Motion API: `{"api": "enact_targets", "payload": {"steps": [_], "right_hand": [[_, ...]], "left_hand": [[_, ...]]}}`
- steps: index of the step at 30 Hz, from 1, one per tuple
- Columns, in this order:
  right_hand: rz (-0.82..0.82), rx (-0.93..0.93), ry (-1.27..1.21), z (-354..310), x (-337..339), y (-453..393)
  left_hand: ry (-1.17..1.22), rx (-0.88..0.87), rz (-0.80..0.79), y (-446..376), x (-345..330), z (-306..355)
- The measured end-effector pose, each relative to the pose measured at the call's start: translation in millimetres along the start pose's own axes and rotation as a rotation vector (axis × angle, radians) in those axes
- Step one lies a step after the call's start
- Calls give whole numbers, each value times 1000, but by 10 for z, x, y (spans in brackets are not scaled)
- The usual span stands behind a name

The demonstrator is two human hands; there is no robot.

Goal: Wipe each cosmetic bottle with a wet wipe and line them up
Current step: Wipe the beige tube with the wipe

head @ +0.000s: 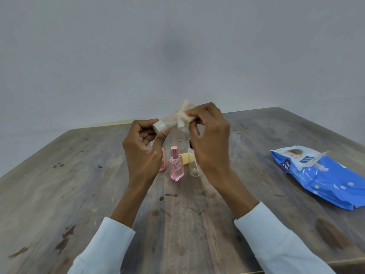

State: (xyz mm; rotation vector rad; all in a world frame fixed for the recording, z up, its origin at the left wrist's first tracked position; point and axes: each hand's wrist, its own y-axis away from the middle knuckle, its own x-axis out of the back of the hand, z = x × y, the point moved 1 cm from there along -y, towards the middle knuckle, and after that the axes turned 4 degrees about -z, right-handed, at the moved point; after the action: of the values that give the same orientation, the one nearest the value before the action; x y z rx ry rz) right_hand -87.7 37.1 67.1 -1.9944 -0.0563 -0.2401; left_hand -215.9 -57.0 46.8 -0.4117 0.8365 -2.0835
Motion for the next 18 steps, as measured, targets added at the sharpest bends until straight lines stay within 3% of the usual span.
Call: {"api": "enact_targets", "payload": {"steps": [4,10,15,18], "right_hand": [[60,-92,-29,84,56,-43],[-84,190,18,-203,-116,120],[31,-76,-66,55,14,-10],[41,-61,-92,14,23,-14]], "left_hand": [[-39,-44,-17,30,-48,1],[-138,-116,-1,-2,14,2],[-126,-104,5,12,-29,30],[-90,-57,16,33,-44,18]]}}
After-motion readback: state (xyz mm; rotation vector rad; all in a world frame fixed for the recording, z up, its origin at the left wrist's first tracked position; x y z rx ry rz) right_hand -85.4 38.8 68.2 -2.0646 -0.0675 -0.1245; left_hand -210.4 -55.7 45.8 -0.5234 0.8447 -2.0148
